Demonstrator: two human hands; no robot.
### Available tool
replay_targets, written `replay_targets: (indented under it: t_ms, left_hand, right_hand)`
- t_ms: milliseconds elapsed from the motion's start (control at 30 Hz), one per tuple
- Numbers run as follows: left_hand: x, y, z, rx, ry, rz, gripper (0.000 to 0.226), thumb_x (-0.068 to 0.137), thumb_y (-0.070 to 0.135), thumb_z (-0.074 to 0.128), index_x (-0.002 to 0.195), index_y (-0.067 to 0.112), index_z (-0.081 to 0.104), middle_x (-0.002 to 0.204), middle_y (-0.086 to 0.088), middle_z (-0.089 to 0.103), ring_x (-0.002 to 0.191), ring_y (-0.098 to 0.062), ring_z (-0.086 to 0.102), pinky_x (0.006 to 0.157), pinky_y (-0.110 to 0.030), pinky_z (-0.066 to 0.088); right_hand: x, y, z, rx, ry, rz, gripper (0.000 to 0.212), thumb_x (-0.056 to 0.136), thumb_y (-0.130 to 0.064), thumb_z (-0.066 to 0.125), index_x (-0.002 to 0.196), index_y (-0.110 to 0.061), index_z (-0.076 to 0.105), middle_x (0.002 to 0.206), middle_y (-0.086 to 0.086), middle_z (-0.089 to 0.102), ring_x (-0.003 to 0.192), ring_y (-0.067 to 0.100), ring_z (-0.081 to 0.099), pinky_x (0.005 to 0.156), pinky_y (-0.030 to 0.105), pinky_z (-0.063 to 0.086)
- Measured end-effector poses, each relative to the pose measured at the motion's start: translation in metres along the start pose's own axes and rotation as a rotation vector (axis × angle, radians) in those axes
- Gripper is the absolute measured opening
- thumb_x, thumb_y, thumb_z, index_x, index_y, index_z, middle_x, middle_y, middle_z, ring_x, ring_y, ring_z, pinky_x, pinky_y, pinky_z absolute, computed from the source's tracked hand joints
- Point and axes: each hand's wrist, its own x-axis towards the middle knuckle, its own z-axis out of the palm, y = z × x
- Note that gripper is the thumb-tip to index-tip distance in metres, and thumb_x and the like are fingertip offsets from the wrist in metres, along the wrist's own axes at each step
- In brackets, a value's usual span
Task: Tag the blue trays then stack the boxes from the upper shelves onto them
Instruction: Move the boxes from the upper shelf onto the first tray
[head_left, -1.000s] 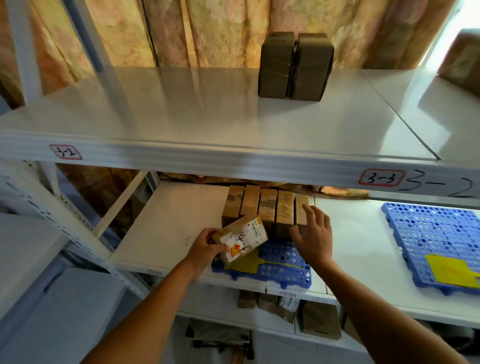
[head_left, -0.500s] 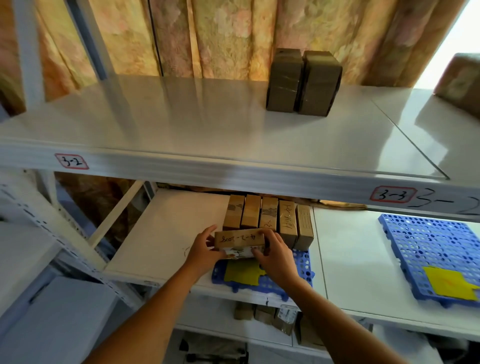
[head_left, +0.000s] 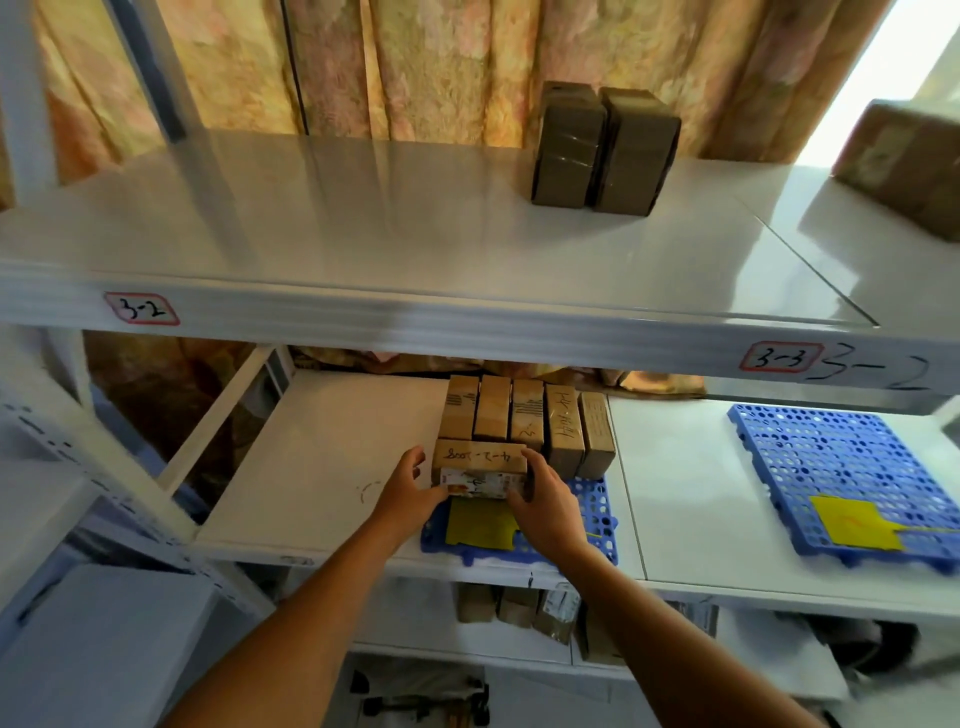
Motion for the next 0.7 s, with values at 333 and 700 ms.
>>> replay_targets:
  t_ms: [333, 700]
  left_hand:
    - [-0.044, 0.033, -0.023, 0.269, -0.027, 0.068, 0.064, 0.107, 0.045, 0.028, 0.163, 0.017, 0.013, 0.17, -0.007, 0.014, 0.154, -0.026, 0.019, 0.124, -0.04, 0.019]
    - [-0.213, 0.173, -0.034, 0.427, 0.046, 0.368, 0.063, 0.103, 0.058, 0.023, 0.159, 0.03, 0.027, 0.165, -0.004, 0.03, 0.149, -0.028, 0.032, 0.117, -0.043, 0.032]
  right_hand:
    - [-0.053, -0.042, -0.046, -0.196, -0.005, 0.117, 0.062, 0.107, -0.055, 0.031, 0.156, -0.016, 0.038, 0.164, 0.006, 0.038, 0.151, 0.024, 0.035, 0.119, 0.05, 0.037]
    - [-0.167, -0.135, -0.162, -0.394, 0.037, -0.161, 0.051, 0.108, -0.039, 0.032, 0.151, -0.013, 0.045, 0.159, 0.013, 0.041, 0.15, 0.029, 0.034, 0.12, 0.041, 0.033]
